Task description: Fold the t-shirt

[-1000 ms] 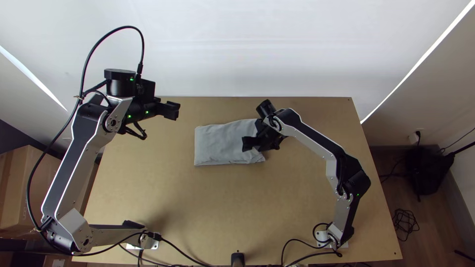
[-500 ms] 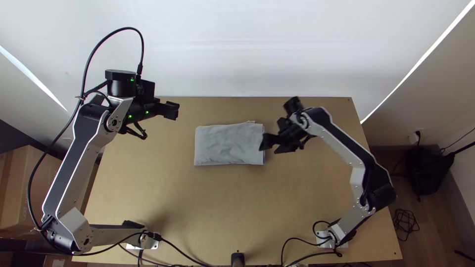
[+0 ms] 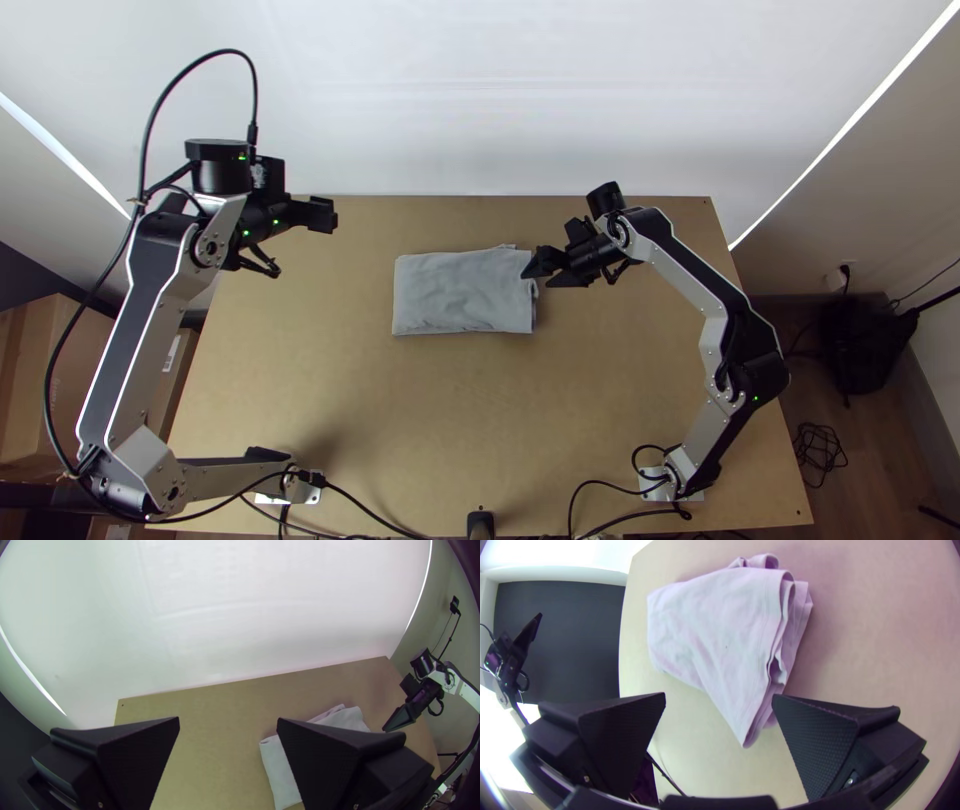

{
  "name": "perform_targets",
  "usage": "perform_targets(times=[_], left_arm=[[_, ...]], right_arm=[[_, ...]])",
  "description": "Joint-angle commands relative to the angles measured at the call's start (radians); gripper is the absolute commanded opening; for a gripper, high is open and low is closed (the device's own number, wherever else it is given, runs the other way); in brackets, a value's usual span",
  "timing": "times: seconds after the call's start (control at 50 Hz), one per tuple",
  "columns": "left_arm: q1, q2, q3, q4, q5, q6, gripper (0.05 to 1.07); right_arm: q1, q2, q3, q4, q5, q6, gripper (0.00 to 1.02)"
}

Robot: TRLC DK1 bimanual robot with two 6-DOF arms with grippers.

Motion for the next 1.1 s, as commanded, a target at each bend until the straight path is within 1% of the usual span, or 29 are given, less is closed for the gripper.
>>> perform_targets(times=[0.0, 0.18, 0.44, 0.64, 1.0, 1.06, 1.08], left_arm=[[0.043, -0.076, 0.006, 0.012, -0.015, -0.032, 1.03], [0.122, -0.163, -0.068, 0.063, -0.013, -0.05, 1.03], [0.157, -0.266, -0.164, 0.086, -0.013, -0.075, 1.03], [0.174, -0.335, -0.252, 0.106, -0.015, -0.096, 1.03], [0.214, -0.427, -0.348, 0.112, -0.015, -0.098, 1.03], [0.215, -0.439, -0.358, 0.11, -0.015, -0.098, 1.03], [0.215, -0.444, -0.361, 0.109, -0.016, -0.098, 1.03]], right_arm=[[-0.016, 0.06, 0.04, 0.027, -0.015, 0.007, 0.98], [-0.026, 0.146, 0.077, 0.034, -0.013, 0.007, 0.98], [-0.02, 0.238, 0.089, 0.041, -0.013, -0.003, 0.98], [0.015, 0.292, 0.111, 0.043, -0.013, -0.011, 0.98], [0.13, 0.412, 0.221, 0.043, -0.015, 0.026, 0.97], [0.144, 0.427, 0.232, 0.043, -0.013, 0.026, 0.96], [0.145, 0.433, 0.235, 0.043, -0.013, 0.026, 0.92]])
